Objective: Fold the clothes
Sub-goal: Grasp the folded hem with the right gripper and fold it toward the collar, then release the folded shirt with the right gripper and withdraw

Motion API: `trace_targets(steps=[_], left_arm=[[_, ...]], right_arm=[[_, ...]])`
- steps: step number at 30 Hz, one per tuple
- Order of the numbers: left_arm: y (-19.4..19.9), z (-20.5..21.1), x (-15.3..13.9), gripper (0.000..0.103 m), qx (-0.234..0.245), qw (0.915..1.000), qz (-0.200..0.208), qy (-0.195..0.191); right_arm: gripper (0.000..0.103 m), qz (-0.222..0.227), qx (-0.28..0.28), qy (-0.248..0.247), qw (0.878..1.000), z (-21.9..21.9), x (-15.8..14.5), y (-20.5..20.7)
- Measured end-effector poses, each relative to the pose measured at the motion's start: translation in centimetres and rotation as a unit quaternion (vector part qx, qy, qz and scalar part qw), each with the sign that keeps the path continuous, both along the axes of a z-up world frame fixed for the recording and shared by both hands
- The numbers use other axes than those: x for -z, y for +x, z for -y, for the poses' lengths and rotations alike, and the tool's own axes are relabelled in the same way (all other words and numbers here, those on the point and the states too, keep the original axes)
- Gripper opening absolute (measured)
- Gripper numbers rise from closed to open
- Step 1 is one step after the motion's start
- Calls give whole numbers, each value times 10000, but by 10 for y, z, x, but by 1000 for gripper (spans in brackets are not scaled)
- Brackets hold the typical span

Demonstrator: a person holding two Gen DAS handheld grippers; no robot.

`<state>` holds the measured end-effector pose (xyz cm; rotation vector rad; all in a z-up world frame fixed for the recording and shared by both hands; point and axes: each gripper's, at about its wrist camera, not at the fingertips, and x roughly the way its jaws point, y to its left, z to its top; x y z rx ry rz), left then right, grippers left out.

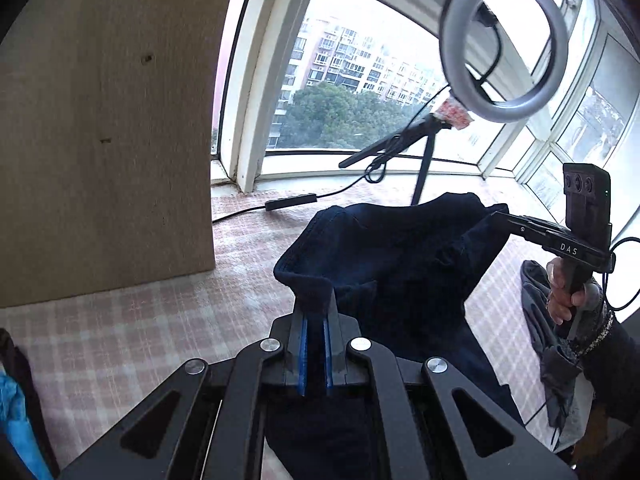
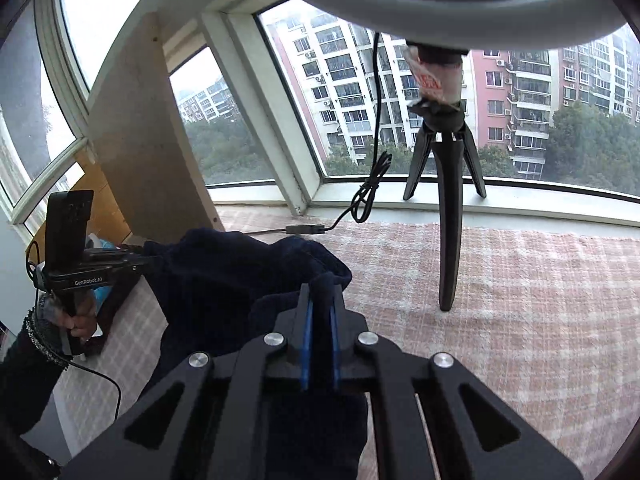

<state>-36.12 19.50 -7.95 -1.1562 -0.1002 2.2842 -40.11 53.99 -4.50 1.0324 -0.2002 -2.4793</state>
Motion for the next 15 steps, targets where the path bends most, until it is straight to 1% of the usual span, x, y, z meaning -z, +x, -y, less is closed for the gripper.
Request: trace_targets(steps=[4, 8, 12, 15], left_arm=[[60, 7, -25, 5, 152, 9997, -169, -12], [120, 11, -27, 5, 244, 9996, -141, 55], [178, 17, -9, 5, 292, 9996, 6, 1], [211, 19, 22, 5, 398, 9983, 414, 127]], right_arm=[[7, -173, -133, 83, 9997, 1, -35, 67], [7, -242, -140, 210, 9994, 0, -50, 137], [7, -147, 12, 218, 9997, -1, -38, 202], [7, 38, 89, 282, 9996, 1, -14, 241]])
